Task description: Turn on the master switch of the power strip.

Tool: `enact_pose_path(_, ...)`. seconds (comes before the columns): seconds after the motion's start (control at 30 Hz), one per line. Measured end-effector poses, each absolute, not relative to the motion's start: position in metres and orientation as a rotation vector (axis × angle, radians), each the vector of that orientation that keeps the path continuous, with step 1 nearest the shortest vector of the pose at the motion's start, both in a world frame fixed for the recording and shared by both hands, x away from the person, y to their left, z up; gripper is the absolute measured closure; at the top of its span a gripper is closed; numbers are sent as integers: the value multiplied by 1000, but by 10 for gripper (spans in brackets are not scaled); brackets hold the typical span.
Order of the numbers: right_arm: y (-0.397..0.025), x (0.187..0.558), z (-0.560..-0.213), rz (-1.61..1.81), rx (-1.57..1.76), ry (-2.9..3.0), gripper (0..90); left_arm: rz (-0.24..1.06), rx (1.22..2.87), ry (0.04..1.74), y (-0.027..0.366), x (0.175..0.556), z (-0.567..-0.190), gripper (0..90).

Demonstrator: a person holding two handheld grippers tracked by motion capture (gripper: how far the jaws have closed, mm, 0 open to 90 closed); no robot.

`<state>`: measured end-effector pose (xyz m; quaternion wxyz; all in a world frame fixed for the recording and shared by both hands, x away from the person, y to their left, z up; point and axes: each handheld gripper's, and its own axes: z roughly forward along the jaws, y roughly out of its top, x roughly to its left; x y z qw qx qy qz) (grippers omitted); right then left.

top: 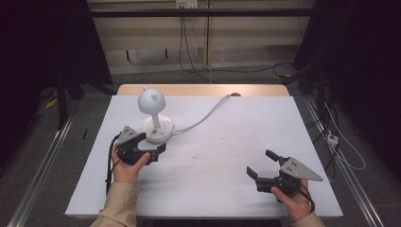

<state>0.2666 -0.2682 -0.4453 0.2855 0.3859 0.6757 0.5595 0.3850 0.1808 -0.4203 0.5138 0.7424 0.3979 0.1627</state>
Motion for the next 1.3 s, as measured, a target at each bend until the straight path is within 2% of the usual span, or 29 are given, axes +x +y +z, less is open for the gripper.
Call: enact_pose_path(1.3, -266, 266, -446, 1488, 1027, 1818, 70, 426, 1772, 962, 213, 365, -423, 63)
